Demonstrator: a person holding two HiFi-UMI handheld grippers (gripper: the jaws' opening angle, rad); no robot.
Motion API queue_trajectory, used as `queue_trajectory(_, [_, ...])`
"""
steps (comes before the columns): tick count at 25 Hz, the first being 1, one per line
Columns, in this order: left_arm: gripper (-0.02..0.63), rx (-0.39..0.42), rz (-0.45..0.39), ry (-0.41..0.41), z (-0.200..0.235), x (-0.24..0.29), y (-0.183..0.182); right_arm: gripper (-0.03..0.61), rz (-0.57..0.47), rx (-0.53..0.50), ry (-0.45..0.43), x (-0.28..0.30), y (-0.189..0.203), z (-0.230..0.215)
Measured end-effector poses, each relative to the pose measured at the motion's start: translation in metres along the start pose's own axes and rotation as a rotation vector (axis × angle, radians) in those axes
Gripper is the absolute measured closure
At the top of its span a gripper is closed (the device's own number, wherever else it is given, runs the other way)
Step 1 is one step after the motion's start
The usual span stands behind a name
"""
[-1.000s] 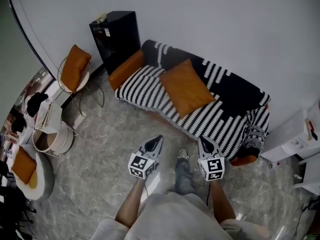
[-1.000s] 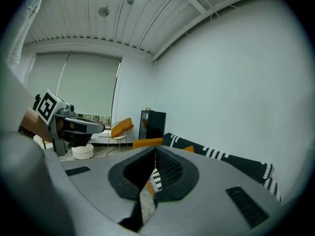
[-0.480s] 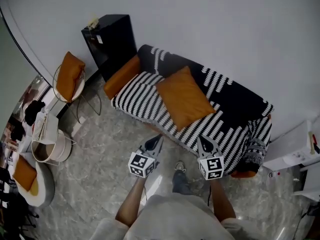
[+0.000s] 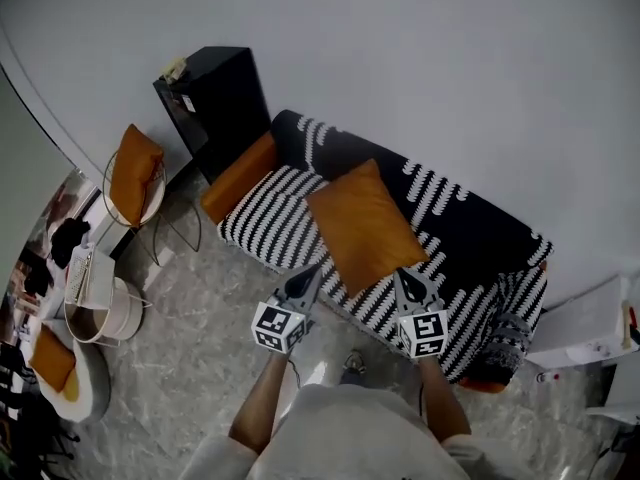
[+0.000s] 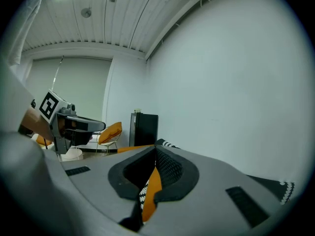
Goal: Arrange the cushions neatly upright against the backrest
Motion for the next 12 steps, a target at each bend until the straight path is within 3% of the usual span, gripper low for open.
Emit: queue_trajectory(12, [0.580, -0.003, 0.052, -0.035, 0.025, 0.050, 0.000, 0.549, 0.010, 0.062, 0.001, 0.041, 0.019, -0.050])
Point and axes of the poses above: the fingertips, and each gripper's own axes: x forward along the fingers, z to its left, y out of its underside, the point moved 5 cm from there along -x, backward along the fingers, and after that the axes turned 6 degrees about y, right-handed, at the moved point
